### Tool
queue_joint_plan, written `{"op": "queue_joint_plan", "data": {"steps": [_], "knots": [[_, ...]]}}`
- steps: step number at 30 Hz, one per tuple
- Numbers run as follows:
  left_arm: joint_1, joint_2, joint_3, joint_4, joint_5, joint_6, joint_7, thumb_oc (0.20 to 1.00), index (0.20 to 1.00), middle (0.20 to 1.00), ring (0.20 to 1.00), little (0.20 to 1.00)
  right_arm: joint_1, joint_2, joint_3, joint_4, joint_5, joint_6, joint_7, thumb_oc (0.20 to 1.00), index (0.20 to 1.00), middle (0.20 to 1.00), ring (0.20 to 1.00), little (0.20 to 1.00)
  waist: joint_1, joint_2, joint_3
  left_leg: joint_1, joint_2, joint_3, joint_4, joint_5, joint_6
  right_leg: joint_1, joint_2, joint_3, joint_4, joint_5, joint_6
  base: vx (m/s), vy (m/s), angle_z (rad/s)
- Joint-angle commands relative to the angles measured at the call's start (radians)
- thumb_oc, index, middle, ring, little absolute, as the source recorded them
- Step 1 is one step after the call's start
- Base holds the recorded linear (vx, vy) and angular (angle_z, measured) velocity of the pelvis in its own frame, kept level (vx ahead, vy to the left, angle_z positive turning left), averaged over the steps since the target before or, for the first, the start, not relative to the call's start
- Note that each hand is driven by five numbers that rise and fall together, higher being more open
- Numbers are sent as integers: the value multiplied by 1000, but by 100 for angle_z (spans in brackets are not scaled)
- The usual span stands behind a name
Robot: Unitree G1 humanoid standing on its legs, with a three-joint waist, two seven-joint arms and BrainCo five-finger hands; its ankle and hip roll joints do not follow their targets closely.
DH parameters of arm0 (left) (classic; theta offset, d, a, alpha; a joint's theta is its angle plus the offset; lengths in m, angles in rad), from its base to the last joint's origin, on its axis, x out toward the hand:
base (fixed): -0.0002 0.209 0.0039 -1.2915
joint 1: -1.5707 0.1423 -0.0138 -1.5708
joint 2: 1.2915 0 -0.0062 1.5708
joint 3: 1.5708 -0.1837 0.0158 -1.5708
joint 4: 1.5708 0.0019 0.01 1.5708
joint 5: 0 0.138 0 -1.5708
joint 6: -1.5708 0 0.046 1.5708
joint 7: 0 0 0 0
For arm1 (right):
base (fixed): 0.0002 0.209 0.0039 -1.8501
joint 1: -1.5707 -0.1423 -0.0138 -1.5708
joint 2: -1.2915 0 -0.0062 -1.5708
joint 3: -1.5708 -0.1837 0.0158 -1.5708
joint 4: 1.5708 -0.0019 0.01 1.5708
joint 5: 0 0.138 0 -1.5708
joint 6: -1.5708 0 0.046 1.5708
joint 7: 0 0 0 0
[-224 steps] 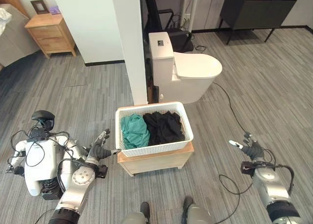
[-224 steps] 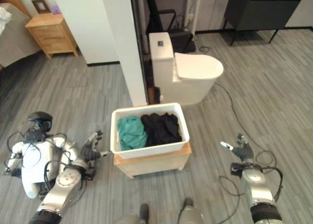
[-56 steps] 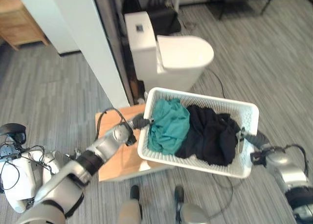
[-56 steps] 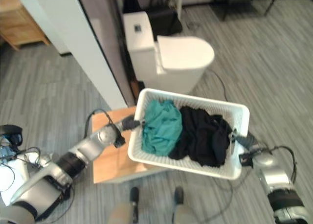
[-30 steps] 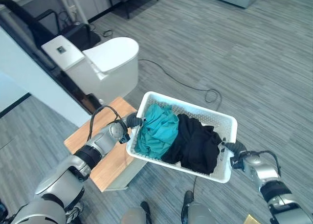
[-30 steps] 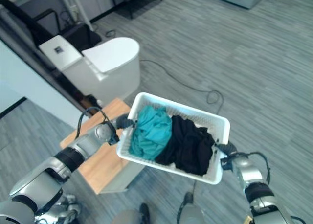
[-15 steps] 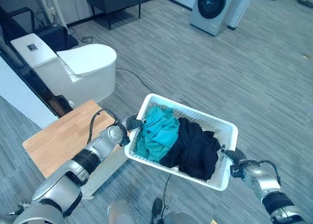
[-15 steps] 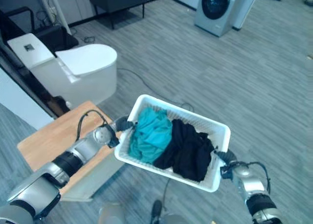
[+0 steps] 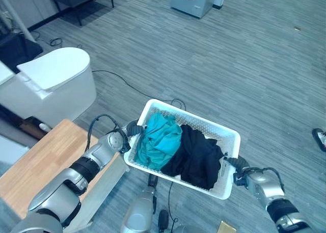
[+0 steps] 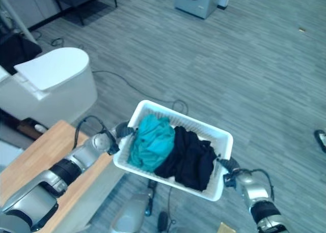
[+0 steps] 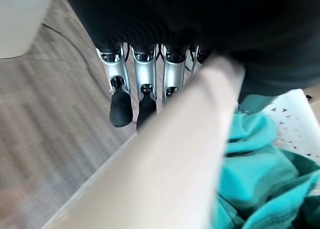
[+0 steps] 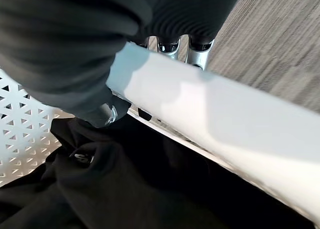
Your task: Grab the laundry basket,head to the washer,open it,put in the laundry and shut it.
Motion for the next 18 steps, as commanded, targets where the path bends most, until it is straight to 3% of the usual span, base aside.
{"op": "queue_joint_plan", "data": {"steps": [1,2,4,5,6,7,8,9,10,11,12,13,14,15,16,17,18], "knots": [[-77,-4,59,-76,-13,-93,15,200,200,200,200,200,-82,41,-24,-138,56,-125,97,200,200,200,200,200,-2,-73,-115,-21,-63,63,11,-13,123,14,-21,-99,248,292,336,390,52,-72],[-56,-7,66,-96,-17,-92,14,200,200,200,200,200,-89,44,-27,-141,35,-120,99,200,200,200,200,200,-27,-50,-103,37,-47,54,12,-46,134,-43,-46,-154,414,346,364,388,55,-35],[-57,-14,66,-89,-17,-90,18,200,200,200,200,200,-89,41,-36,-142,26,-121,96,200,200,200,200,200,-40,-32,-98,56,-33,48,13,-55,135,-78,-45,-175,469,357,364,402,108,23],[-68,-19,67,-85,-16,-85,28,200,200,200,200,200,-91,34,-51,-152,23,-123,87,200,200,200,200,200,-78,-2,-76,119,-37,22,5,-78,150,-167,-85,-197,519,298,352,389,152,25],[-68,-20,68,-84,-16,-85,28,200,200,200,200,200,-92,34,-51,-152,23,-123,87,200,200,200,200,200,-79,1,-78,117,-34,21,3,-75,149,-170,-83,-199,517,301,351,562,151,29],[-78,-35,64,-77,-15,-83,26,200,200,200,200,200,-81,23,-69,-159,37,-132,78,200,200,200,200,200,-121,28,-68,185,-39,-34,-11,-94,141,-263,-89,-190,479,226,289,318,27,47],[-78,-36,64,-77,-15,-83,26,200,200,200,200,200,-81,22,-69,-160,37,-131,78,200,200,200,200,200,-125,31,-69,184,-37,-39,-13,-90,139,-262,-88,-195,473,230,288,530,13,65],[-80,-53,58,-74,-11,-81,18,200,200,200,200,200,-58,11,-89,-166,46,-131,73,200,200,200,200,200,-151,36,-65,215,-44,-71,-12,-102,128,-295,-83,-173,432,197,261,456,-119,75],[-92,-71,48,-74,-4,-75,13,200,200,200,200,200,-21,-13,-122,-188,59,-129,69,200,200,200,200,200,-185,39,-69,244,-45,-106,-8,-131,101,-335,-111,-136,265,164,234,485,-117,67],[-92,-74,47,-73,-4,-75,13,200,200,200,200,200,-17,-14,-124,-191,59,-128,68,200,200,200,200,200,-194,43,-68,249,-43,-118,-6,-137,100,-321,-111,-147,254,161,233,596,-223,115],[-114,-102,32,-56,2,-70,25,200,200,200,200,200,-3,-34,-140,-200,76,-125,66,200,200,200,200,200,-226,46,-69,301,-41,-160,-14,-180,79,-378,-180,-129,68,204,239,352,-122,142],[-115,-105,31,-54,2,-71,26,200,200,200,200,200,0,-35,-141,-201,76,-124,66,200,200,200,200,200,-232,53,-68,306,-37,-168,-15,-182,79,-365,-178,-138,53,208,239,508,-211,148],[-137,-124,30,-23,12,-69,48,200,200,200,200,200,-4,-38,-140,-194,81,-125,63,200,200,200,200,200,-242,44,-67,336,-39,-186,-14,-207,70,-410,-215,-126,-24,245,254,390,-159,107],[-155,-144,22,11,18,-74,62,200,200,200,200,200,-12,-41,-138,-189,84,-125,61,200,200,200,200,200,-251,57,-61,370,-22,-201,-13,-235,64,-428,-244,-155,-100,282,269,379,-161,66],[-156,-145,22,12,18,-74,62,200,200,200,200,200,-12,-42,-138,-189,84,-125,62,200,200,200,200,200,-253,60,-57,374,-20,-204,-12,-236,63,-421,-243,-159,-105,284,268,522,-214,49],[-163,-154,19,38,19,-73,67,200,200,200,200,200,-26,-43,-133,-177,78,-118,64,200,200,200,200,200,-262,62,-60,430,-9,-210,-12,-276,57,-452,-275,-208,-193,312,292,512,-231,38],[-162,-163,25,58,14,-77,74,200,200,200,200,200,-43,-42,-125,-160,72,-118,60,200,200,200,200,200,-268,66,-64,466,4,-210,-17,-285,50,-454,-272,-224,-218,322,297,698,-303,76]]}}
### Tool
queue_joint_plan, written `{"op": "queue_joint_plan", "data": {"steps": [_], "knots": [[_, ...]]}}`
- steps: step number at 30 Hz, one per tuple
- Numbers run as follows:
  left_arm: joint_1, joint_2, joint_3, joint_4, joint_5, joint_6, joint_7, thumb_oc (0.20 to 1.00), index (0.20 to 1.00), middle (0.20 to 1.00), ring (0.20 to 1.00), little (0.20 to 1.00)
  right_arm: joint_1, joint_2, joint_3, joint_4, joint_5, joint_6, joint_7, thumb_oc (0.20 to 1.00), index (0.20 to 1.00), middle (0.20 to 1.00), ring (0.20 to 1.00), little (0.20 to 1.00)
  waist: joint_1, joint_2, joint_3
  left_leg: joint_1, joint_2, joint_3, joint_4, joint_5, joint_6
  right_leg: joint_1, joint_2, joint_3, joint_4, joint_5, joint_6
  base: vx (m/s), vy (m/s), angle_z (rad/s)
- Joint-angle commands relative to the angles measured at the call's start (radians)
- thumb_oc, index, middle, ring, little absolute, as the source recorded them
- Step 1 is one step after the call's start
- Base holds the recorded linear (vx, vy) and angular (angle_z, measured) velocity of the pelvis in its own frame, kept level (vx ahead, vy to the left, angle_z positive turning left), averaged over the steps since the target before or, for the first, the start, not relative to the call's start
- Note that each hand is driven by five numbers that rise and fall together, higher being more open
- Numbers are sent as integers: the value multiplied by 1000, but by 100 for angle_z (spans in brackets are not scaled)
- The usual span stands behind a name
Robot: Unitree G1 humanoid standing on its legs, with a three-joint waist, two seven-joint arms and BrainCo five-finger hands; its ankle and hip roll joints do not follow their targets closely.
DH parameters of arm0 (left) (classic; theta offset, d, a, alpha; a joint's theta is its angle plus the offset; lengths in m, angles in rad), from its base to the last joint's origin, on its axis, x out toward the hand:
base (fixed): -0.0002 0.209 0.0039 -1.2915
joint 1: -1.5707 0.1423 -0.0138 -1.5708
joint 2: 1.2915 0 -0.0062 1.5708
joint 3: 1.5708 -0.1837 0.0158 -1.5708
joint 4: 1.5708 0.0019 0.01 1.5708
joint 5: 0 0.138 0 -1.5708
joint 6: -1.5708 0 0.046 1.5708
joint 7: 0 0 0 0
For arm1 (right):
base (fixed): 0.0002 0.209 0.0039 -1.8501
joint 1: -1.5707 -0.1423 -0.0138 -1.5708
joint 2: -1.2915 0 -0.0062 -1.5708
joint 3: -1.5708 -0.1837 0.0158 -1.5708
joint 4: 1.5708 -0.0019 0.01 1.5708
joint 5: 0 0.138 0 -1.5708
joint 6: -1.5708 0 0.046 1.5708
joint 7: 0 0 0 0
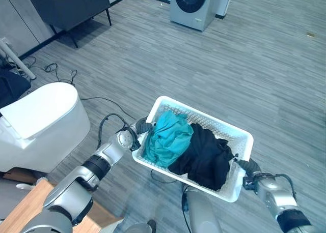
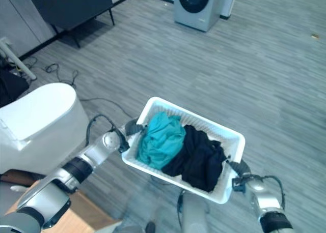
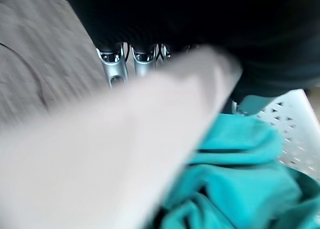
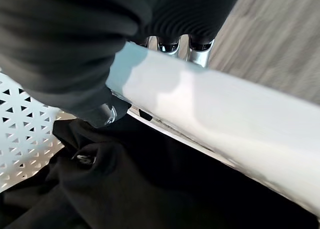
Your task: Grab the laundry basket,head to the washer,open it,put in the laundry and shut it.
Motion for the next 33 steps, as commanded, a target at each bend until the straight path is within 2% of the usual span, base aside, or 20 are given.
{"op": "queue_joint_plan", "data": {"steps": [1,3,4,5,6,7,11,13,14,15,16,18,20,25,26,27,29,30,31,33], "knots": [[-109,-1,18,-24,-1,-81,38,200,200,200,200,200,-176,3,-8,-67,67,-103,78,200,200,200,200,200,-9,-18,-50,18,21,105,5,-9,-61,106,6,-61,-134,83,100,799,-406,42],[-107,5,14,-30,-11,-84,33,200,200,200,200,200,-176,4,-1,-77,67,-91,81,200,200,200,200,200,-12,-31,-86,68,44,110,17,-8,-84,150,19,-66,-103,124,95,686,-384,15],[-98,8,17,-36,-23,-88,28,200,200,200,200,200,-177,-7,10,-96,61,-86,87,200,200,200,200,200,-28,-18,-111,56,101,118,116,73,-113,166,57,-55,-56,137,74,481,-338,18],[-95,4,15,-33,-31,-89,30,200,200,200,200,200,-171,-19,8,-104,65,-86,78,200,200,200,200,200,-37,-10,-109,7,151,128,269,200,-127,185,89,-42,-24,128,44,612,-504,10],[-97,9,9,-30,-43,-81,24,200,200,200,200,200,-169,-25,4,-107,85,-90,71,200,200,200,200,200,-41,-22,-104,-68,193,140,431,307,-123,209,101,-37,-6,117,12,604,-681,13],[-96,46,10,-54,-62,-75,20,200,200,200,200,200,-179,-17,17,-105,102,-98,61,200,200,200,200,200,-13,-49,-101,-181,236,161,715,389,-99,280,140,-48,-12,87,-61,437,-546,27],[-110,60,13,-93,-77,-67,15,200,200,200,200,200,-163,-26,12,-131,115,-100,42,200,200,200,200,200,31,-81,-57,-397,264,158,934,363,-70,376,176,-49,-38,38,-109,353,-382,-38],[-111,59,19,-111,-85,-59,14,200,200,200,200,200,-145,-32,5,-144,108,-89,35,200,200,200,200,200,64,-85,-33,-515,221,184,894,315,-66,432,182,-24,-39,3,-109,359,-127,-6],[-108,55,24,-107,-81,-62,12,200,200,200,200,200,-138,-28,5,-152,112,-94,35,200,200,200,200,200,84,-81,-27,-561,167,198,816,302,-72,455,197,-14,-37,-18,-111,633,43,-30],[-91,64,39,-123,-67,-69,10,200,200,200,200,200,-121,-25,-4,-168,109,-102,39,200,200,200,200,200,125,-75,-29,-612,119,231,551,316,-81,501,218,4,-33,-60,-103,531,35,-44],[-91,63,39,-123,-67,-69,10,200,200,200,200,200,-120,-26,-5,-168,109,-102,39,200,200,200,200,200,127,-82,-30,-604,113,238,533,327,-80,500,210,6,-33,-58,-102,528,65,-56],[-87,65,40,-125,-54,-75,8,200,200,200,200,200,-120,-16,-2,-158,108,-120,36,200,200,200,200,200,162,-65,-31,-571,88,252,163,369,-84,544,226,14,-28,-105,-88,500,99,-81],[-79,64,35,-127,-51,-81,-3,200,200,200,200,200,-141,1,6,-125,104,-136,38,200,200,200,200,200,196,-55,-36,-575,56,231,-68,384,-92,603,235,29,-28,-154,-81,611,115,-50],[-49,61,15,-131,-49,-93,-24,200,200,200,200,200,-193,85,43,-57,116,-147,40,200,200,200,200,200,221,-58,-78,-548,82,328,-105,411,-81,692,227,58,58,-246,-58,669,170,-47],[-28,77,12,-130,-39,-100,-22,200,200,200,200,200,-189,111,49,-52,111,-146,50,200,200,200,200,200,230,-88,-94,-539,61,345,-6,394,-59,675,194,60,214,-114,9,630,187,-29],[-28,78,12,-130,-40,-100,-22,200,200,200,200,200,-190,111,49,-51,111,-146,50,200,200,200,200,200,233,-85,-97,-543,66,346,-4,395,-59,671,198,63,214,-111,8,620,186,-50],[-22,86,-1,-116,-43,-104,-28,200,200,200,200,200,-204,137,59,-34,108,-152,58,200,200,200,200,200,233,-97,-97,-510,55,372,45,331,-25,612,171,45,406,56,105,491,205,-49],[-12,87,-2,-119,-50,-101,-22,200,200,200,200,200,-205,148,58,-31,98,-154,50,200,200,200,200,200,224,-80,-81,-467,71,384,59,299,-10,543,143,-30,560,125,135,431,195,-45],[-12,86,-2,-119,-50,-101,-21,200,200,200,200,200,-206,148,59,-31,98,-154,50,200,200,200,200,200,223,-81,-82,-471,70,383,62,298,-9,538,142,-32,567,122,135,411,200,-2],[-5,88,8,-116,-60,-96,-11,200,200,200,200,200,-215,161,57,-24,80,-156,46,200,200,200,200,200,207,-64,-74,-397,60,377,57,252,12,467,67,-103,637,100,129,372,177,33]]}}
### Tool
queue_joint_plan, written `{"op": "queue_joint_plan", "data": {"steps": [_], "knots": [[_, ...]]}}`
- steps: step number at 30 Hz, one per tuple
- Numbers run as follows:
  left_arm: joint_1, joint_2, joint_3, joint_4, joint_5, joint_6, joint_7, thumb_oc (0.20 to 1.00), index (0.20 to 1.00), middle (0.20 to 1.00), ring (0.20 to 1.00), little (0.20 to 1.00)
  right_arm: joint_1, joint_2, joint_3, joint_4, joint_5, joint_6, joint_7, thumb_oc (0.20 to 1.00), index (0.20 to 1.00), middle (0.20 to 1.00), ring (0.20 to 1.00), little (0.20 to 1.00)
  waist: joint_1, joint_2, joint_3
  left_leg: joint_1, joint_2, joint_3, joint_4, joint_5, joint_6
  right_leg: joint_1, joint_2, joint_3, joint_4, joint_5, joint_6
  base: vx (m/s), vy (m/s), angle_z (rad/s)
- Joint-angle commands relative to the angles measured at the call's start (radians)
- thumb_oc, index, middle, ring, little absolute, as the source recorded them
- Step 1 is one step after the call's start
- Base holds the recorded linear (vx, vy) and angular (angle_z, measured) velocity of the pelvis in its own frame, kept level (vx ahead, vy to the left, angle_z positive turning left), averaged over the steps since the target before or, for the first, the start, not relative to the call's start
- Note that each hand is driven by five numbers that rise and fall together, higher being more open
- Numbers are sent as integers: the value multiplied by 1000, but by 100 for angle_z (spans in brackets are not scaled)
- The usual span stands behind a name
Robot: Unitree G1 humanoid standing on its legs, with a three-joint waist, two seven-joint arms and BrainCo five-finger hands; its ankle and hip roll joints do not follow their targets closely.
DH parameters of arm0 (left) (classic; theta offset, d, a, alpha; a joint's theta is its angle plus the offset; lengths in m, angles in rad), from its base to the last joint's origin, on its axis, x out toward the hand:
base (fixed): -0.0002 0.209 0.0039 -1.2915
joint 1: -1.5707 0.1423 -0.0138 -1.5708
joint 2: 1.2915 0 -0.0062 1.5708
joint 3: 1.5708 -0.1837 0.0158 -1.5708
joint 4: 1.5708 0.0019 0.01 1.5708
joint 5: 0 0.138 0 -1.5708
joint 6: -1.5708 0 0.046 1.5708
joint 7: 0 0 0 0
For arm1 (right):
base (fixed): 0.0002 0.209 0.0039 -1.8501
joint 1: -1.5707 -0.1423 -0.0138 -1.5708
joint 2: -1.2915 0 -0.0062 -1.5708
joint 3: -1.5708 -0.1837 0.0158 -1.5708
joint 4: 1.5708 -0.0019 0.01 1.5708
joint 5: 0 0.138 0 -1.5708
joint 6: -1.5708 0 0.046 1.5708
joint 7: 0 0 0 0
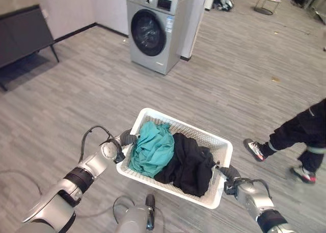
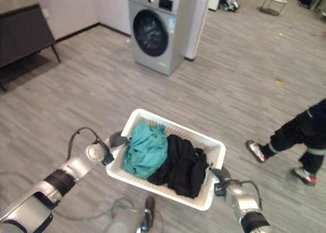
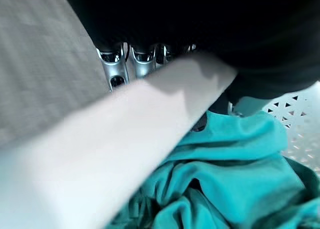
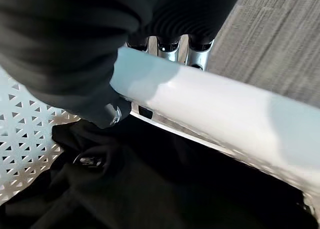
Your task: Grab the laundry basket,head to the washer,open it,put in the laundry and shut it.
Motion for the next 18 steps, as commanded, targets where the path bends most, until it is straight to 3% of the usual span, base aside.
{"op": "queue_joint_plan", "data": {"steps": [1,2,3,5,7,8,10,12,13,16,18], "knots": [[-96,-44,-8,-37,-26,-86,2,200,200,200,200,200,-175,33,4,-98,57,-145,86,200,200,200,200,200,49,57,-41,17,157,-9,-31,4,-169,-8,-145,1,-239,270,78,393,146,31],[-98,-45,-9,-37,-26,-83,8,200,200,200,200,200,-170,31,3,-99,57,-143,86,200,200,200,200,200,33,59,-32,45,144,-27,-38,-7,-168,-35,-158,-15,-261,225,62,517,75,49],[-97,-46,-2,-33,-28,-83,9,200,200,200,200,200,-162,24,4,-103,54,-138,93,200,200,200,200,200,8,66,-32,96,133,-58,-56,-31,-171,-80,-162,-17,-390,147,32,399,20,74],[-96,-46,3,-29,-32,-84,12,200,200,200,200,200,-165,22,9,-103,56,-138,95,200,200,200,200,200,0,68,-30,109,138,-63,-61,-41,-179,-84,-168,-17,-452,140,26,296,-44,87],[-89,-47,11,-23,-38,-83,14,200,200,200,200,200,-166,14,17,-100,63,-133,104,200,200,200,200,200,-6,66,-38,142,136,-93,-78,-69,-194,-100,-177,17,-641,106,11,396,-148,67],[-80,-49,26,-11,-35,-83,24,200,200,200,200,200,-159,6,13,-103,76,-130,107,200,200,200,200,200,-24,59,-39,175,126,-127,-91,-96,-203,-147,-185,98,-787,144,24,371,-148,30],[-78,-55,34,2,-28,-87,33,200,200,200,200,200,-155,3,10,-105,84,-129,110,200,200,200,200,200,-32,64,-34,203,129,-140,-100,-115,-207,-164,-191,132,-851,180,38,376,-166,29],[-81,-72,51,28,-5,-95,55,200,200,200,200,200,-142,-4,-5,-106,86,-132,120,200,200,200,200,200,-61,60,-21,268,142,-169,-92,-174,-226,-241,-241,172,-955,253,69,498,-272,30],[-82,-73,51,30,-4,-97,55,200,200,200,200,200,-142,-4,-5,-105,86,-133,121,200,200,200,200,200,-61,65,-20,270,146,-170,-89,-179,-227,-236,-238,169,-958,253,70,430,-256,34],[-97,-82,31,47,15,-100,59,200,200,200,200,200,-125,-23,-28,-100,103,-132,125,200,200,200,200,200,-86,36,-43,340,167,-224,-63,-230,-249,-212,-225,198,-927,280,86,484,-330,53],[-93,-91,27,61,11,-105,55,200,200,200,200,200,-114,-46,-35,-93,120,-128,131,200,200,200,200,200,-103,25,-68,378,224,-261,-21,-209,-270,-209,-166,235,-861,277,81,495,-417,79]]}}
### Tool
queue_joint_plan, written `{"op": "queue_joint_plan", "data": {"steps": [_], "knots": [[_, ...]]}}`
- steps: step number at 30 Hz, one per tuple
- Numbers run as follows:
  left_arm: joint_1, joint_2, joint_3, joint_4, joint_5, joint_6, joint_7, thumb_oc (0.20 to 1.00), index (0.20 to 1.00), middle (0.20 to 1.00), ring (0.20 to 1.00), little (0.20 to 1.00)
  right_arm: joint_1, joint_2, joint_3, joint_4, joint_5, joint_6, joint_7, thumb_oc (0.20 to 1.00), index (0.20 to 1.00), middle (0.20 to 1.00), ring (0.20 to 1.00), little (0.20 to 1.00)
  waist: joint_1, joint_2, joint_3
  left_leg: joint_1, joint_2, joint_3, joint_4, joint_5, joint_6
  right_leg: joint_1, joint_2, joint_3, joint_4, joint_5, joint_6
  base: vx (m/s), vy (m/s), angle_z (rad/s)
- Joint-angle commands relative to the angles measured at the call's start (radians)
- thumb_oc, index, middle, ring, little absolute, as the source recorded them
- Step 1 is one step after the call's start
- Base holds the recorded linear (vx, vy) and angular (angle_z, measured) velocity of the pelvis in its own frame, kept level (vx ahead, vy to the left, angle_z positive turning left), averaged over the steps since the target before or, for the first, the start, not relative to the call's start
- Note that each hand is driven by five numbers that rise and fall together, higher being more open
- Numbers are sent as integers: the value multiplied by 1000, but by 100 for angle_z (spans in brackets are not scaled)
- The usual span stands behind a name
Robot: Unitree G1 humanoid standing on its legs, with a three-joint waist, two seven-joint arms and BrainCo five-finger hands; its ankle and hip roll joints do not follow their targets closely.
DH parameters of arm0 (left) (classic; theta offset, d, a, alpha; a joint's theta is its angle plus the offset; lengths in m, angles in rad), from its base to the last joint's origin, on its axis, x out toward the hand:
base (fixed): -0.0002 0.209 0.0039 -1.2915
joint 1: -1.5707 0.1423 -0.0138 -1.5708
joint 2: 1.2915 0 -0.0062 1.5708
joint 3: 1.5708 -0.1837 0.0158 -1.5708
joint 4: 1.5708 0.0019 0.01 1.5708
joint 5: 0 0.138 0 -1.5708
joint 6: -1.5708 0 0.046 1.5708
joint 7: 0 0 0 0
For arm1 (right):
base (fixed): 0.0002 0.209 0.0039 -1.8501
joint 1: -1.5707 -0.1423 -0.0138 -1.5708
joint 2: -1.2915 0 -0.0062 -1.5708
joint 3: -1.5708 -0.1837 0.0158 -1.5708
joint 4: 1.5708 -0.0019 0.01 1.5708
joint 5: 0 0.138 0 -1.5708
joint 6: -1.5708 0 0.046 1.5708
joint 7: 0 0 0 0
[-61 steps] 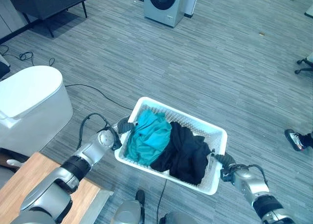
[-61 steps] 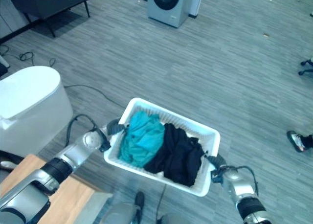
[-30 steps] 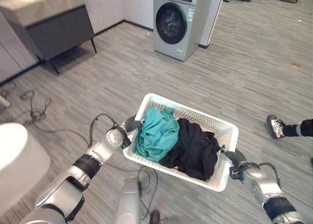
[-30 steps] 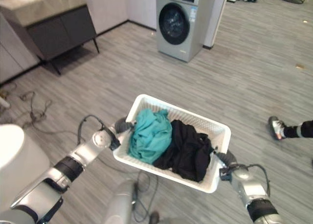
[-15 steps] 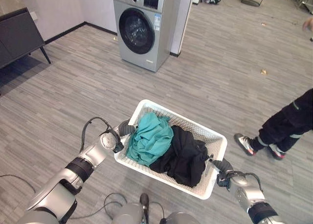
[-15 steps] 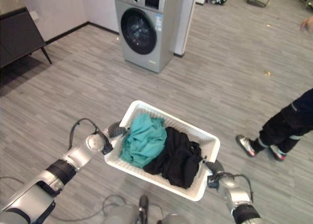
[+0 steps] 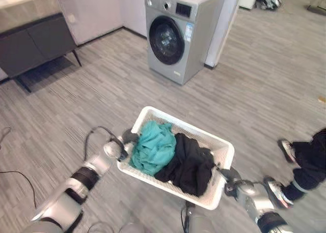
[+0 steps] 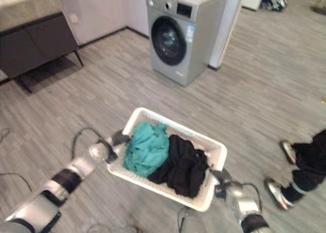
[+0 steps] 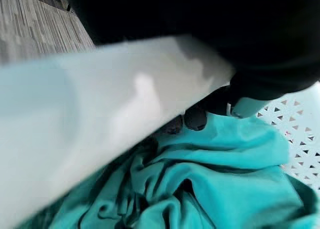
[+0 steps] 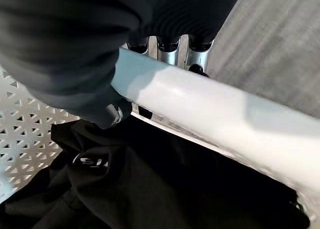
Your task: Grab the laundry basket,head to the washer,open it,put in the laundry and shut it.
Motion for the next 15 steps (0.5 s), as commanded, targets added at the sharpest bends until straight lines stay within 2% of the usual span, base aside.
{"op": "queue_joint_plan", "data": {"steps": [1,2,3,4,5,6,7,8,9,10,11,12,13,14,15], "knots": [[-106,-7,2,-24,1,-88,12,200,200,200,200,200,-100,-35,-45,-141,118,-112,117,200,200,200,200,200,-26,-39,-66,58,18,59,90,117,32,22,34,122,4,-37,68,443,-502,51],[-99,-2,6,-29,-12,-81,10,200,200,200,200,200,-99,-43,-42,-137,128,-117,116,200,200,200,200,200,-22,-40,-62,0,67,57,259,212,39,49,68,115,26,-59,34,271,-376,34],[-100,-1,7,-30,-12,-81,9,200,200,200,200,200,-100,-42,-42,-137,129,-117,116,200,200,200,200,200,-27,-43,-67,-14,65,50,265,215,38,43,65,111,24,-55,33,199,-425,32],[-95,1,10,-42,-22,-70,0,200,200,200,200,200,-92,-45,-48,-145,137,-118,117,200,200,200,200,200,-16,-60,-51,-129,87,27,479,300,54,69,71,93,25,-49,3,206,-632,19],[-85,20,23,-79,-32,-64,-4,200,200,200,200,200,-94,-50,-36,-152,147,-123,107,200,200,200,200,200,22,-98,-18,-241,105,52,702,332,101,129,89,66,-1,-57,-58,194,-611,5],[-86,22,23,-82,-32,-62,-5,200,200,200,200,200,-95,-49,-37,-152,147,-123,107,200,200,200,200,200,16,-87,-19,-262,113,36,730,322,99,124,99,58,0,-55,-58,187,-555,-24],[-89,25,24,-97,-43,-63,-2,200,200,200,200,200,-94,-53,-33,-158,154,-129,98,200,200,200,200,200,25,-92,-6,-294,149,66,732,334,110,150,122,45,-13,-78,-84,260,-350,-11],[-98,29,20,-122,-43,-48,-6,200,200,200,200,200,-68,-55,-47,-178,162,-125,86,200,200,200,200,200,51,-102,18,-408,141,122,713,310,104,213,136,28,-33,-107,-94,406,-381,2],[-102,23,22,-118,-38,-47,-5,200,200,200,200,200,-59,-54,-51,-189,160,-127,85,200,200,200,200,200,57,-101,20,-438,108,137,658,287,95,231,141,22,-45,-121,-95,332,-205,27],[-102,22,22,-118,-37,-47,-5,200,200,200,200,200,-58,-54,-52,-190,160,-127,84,200,200,200,200,200,57,-103,21,-436,105,138,656,286,96,233,138,21,-45,-122,-94,385,-4,71],[-105,17,23,-114,-25,-52,-4,200,200,200,200,200,-44,-54,-62,-204,150,-137,80,200,200,200,200,200,74,-95,26,-483,52,190,433,293,74,263,153,5,-47,-155,-88,370,39,69],[-107,15,21,-112,-19,-54,-3,200,200,200,200,200,-35,-52,-66,-218,141,-138,81,200,200,200,200,200,82,-95,22,-462,29,212,294,303,70,272,147,-3,-47,-171,-79,514,87,75],[-111,10,18,-104,-7,-61,2,200,200,200,200,200,-43,-46,-59,-211,135,-151,76,200,200,200,200,200,91,-81,16,-459,5,226,155,328,61,282,158,-15,-44,-186,-75,250,73,22],[-112,9,18,-103,-7,-62,2,200,200,200,200,200,-43,-46,-59,-210,135,-151,77,200,200,200,200,200,90,-84,15,-454,1,229,137,341,62,279,155,-15,-44,-184,-75,285,73,21],[-112,6,16,-99,-4,-64,2,200,200,200,200,200,-50,-40,-59,-201,129,-159,73,200,200,200,200,200,107,-76,14,-454,-23,221,42,368,55,300,163,-13,-40,-203,-75,137,22,20]]}}
